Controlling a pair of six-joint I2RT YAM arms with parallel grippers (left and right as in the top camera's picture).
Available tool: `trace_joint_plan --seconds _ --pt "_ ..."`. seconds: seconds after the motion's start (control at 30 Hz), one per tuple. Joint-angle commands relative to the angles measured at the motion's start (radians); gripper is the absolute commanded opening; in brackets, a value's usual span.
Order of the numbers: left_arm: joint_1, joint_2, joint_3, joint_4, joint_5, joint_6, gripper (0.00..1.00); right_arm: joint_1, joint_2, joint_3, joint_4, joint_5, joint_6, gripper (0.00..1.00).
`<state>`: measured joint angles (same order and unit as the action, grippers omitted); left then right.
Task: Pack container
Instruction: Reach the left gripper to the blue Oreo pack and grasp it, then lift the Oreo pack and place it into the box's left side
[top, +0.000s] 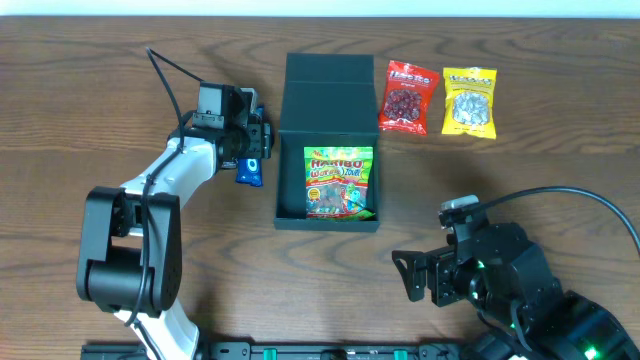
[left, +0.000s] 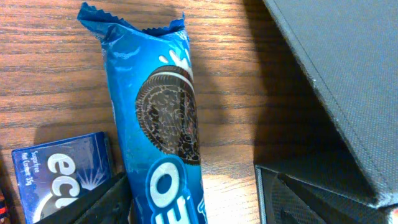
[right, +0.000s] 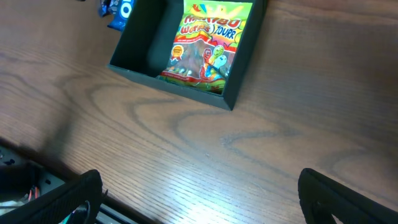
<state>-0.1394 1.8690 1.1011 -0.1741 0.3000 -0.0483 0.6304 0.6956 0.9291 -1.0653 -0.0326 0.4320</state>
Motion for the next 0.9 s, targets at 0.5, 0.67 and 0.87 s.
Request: trace_joint_plan --seconds 0.5,0.67,0.87 --pt "0.0 0.073 0.013 0.024 -0.019 0.003 0.48 -0.005 -0.004 0.011 -0.002 -0.001 -0.014 0.99" --pt "0.0 0.073 0.013 0.02 -0.022 0.003 0.31 -0.005 -0.004 0.011 -0.002 -0.001 -0.014 0.99" --pt "0.001 0.055 0.016 0.004 -0.019 -0.001 0.2 -0.005 -0.004 0.011 -0.002 -0.001 -0.015 0.99"
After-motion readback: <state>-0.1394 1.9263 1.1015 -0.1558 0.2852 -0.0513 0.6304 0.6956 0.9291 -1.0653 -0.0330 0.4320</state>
